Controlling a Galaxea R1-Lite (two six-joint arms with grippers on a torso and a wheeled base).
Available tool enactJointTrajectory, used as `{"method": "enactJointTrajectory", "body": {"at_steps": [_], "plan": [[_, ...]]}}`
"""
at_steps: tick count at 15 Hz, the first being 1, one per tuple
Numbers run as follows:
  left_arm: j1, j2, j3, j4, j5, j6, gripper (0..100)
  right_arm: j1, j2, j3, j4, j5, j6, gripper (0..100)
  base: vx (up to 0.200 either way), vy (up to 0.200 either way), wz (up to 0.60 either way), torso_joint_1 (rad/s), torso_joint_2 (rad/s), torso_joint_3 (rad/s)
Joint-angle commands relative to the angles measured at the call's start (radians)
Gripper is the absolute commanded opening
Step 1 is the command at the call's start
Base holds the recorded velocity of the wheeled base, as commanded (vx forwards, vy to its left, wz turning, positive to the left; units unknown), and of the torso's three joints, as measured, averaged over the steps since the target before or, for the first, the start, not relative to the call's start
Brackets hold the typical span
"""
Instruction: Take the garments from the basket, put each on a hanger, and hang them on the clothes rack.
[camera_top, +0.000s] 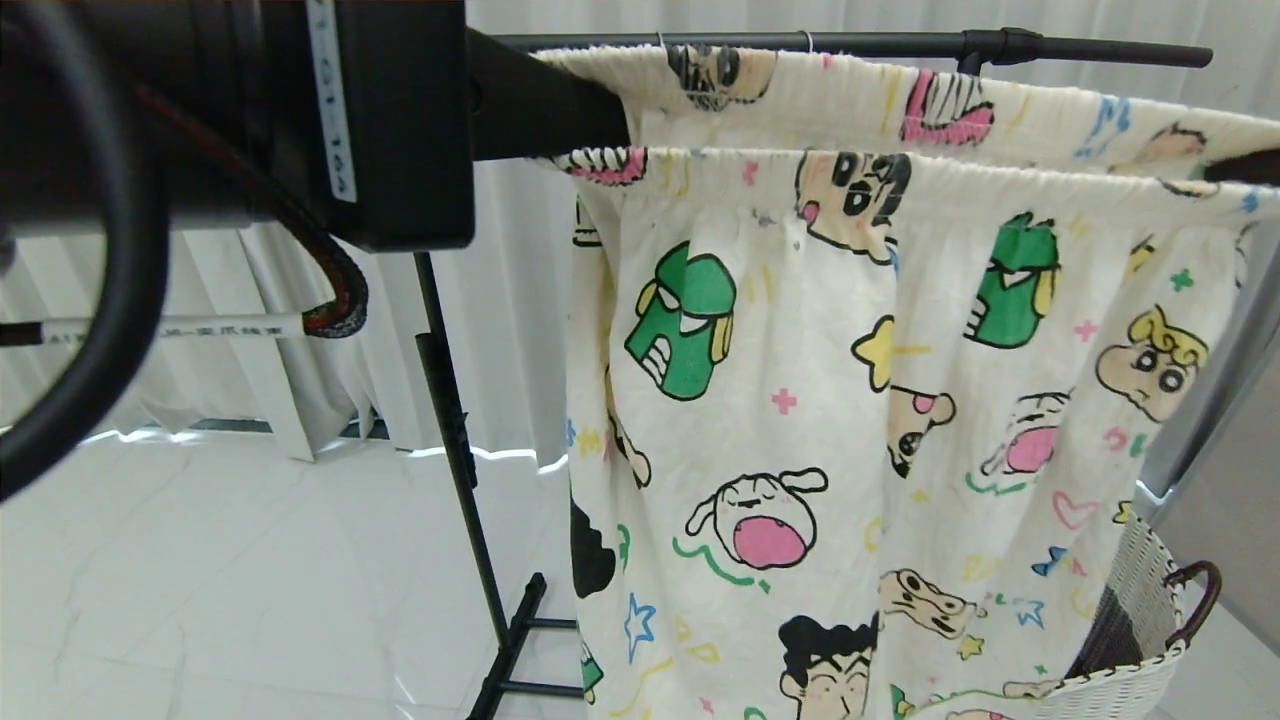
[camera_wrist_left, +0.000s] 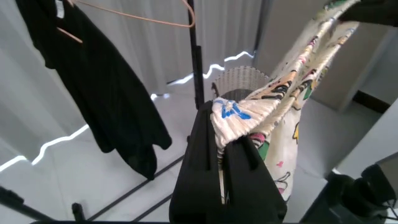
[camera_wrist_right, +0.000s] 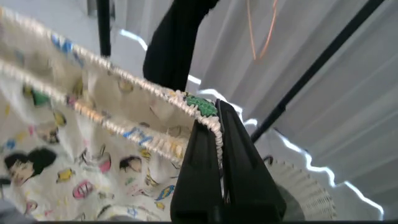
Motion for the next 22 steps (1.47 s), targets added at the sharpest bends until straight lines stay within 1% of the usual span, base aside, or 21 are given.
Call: {"method": "enactJointTrajectory", "body": {"at_steps": [1, 2, 3, 4, 6, 7, 9, 12, 13, 15, 16, 17, 18, 20, 21, 22], "plan": [[-0.002, 0.002, -0.003, 0.0, 0.001, -0.001, 0, 0.056, -0.057, -0.084, 0.141, 0.031, 0.004, 0, 0.0, 0.0, 0.0, 0.0, 0.0, 0.0], [0.001, 0.007, 0.002, 0.0, 0.002, -0.002, 0, 0.128, -0.072, -0.128, 0.268, 0.096, 0.006, 0, 0.0, 0.0, 0.0, 0.0, 0.0, 0.0], [0.008, 0.008, 0.002, 0.0, 0.002, -0.002, 0, 0.164, -0.074, -0.13, 0.298, 0.131, 0.006, 0, 0.0, 0.0, 0.0, 0.0, 0.0, 0.0], [0.026, 0.027, 0.002, 0.0, 0.004, -0.001, 0, 0.225, -0.069, -0.122, 0.308, 0.225, 0.006, 0, 0.0, 0.0, 0.0, 0.0, 0.0, 0.0], [0.027, 0.033, 0.002, 0.0, 0.004, -0.001, 0, 0.282, -0.029, -0.122, 0.302, 0.392, 0.003, 0, 0.0, 0.0, 0.0, 0.0, 0.0, 0.0], [0.027, 0.031, 0.004, 0.0, 0.004, -0.001, 0, 0.298, -0.009, -0.122, 0.284, 0.413, 0.001, 0, 0.0, 0.0, 0.0, 0.0, 0.0, 0.0], [0.027, 0.027, 0.004, 0.0, 0.006, -0.001, 0, 0.318, 0.026, -0.121, 0.221, 0.413, 0.004, 0, 0.0, 0.0, 0.0, 0.0, 0.0, 0.0], [0.027, -0.007, 0.039, 0.011, 0.019, 0.001, 0, 0.306, 0.029, -0.118, 0.204, 0.404, 0.004, 0, 0.0, 0.0, 0.0, 0.0, 0.0, 0.0], [0.027, -0.032, 0.062, 0.057, 0.019, -0.001, 0, 0.282, 0.026, -0.105, 0.204, 0.376, 0.004, 0, 0.0, 0.0, 0.0, 0.0, 0.0, 0.0], [0.015, -0.087, 0.068, 0.215, 0.016, -0.01, 0, 0.239, 0.029, -0.088, 0.196, 0.252, 0.0, 0, 0.0, 0.0, 0.0, 0.0, 0.0, 0.0], [0.0, -0.107, 0.068, 0.258, 0.015, -0.041, 0, 0.216, 0.035, -0.079, 0.173, 0.192, 0.0, 0, 0.0, 0.0, 0.0, 0.0, 0.0, 0.0], [-0.023, -0.121, 0.068, 0.297, 0.013, -0.082, 0, 0.19, 0.045, -0.055, 0.118, 0.172, 0.0, 0, 0.0, 0.0, 0.0, 0.0, 0.0, 0.0], [-0.062, -0.139, 0.068, 0.331, 0.012, -0.143, 0, 0.17, 0.048, -0.012, 0.018, 0.171, -0.002, 0, 0.0, 0.0, 0.0, 0.0, 0.0, 0.0], [-0.189, -0.174, 0.066, 0.385, 0.012, -0.268, 0, 0.157, 0.068, 0.083, -0.213, 0.169, -0.002, 0, 0.0, 0.0, 0.0, 0.0, 0.0, 0.0], [-0.269, -0.193, 0.066, 0.397, 0.012, -0.326, 0, 0.157, 0.089, 0.119, -0.322, 0.171, -0.002, 0, 0.0, 0.0, 0.0, 0.0, 0.0, 0.0], [-0.344, -0.207, 0.063, 0.397, 0.012, -0.378, 0, 0.16, 0.114, 0.132, -0.402, 0.174, -0.003, 0, 0.0, 0.0, 0.0, 0.0, 0.0, 0.0]]}}
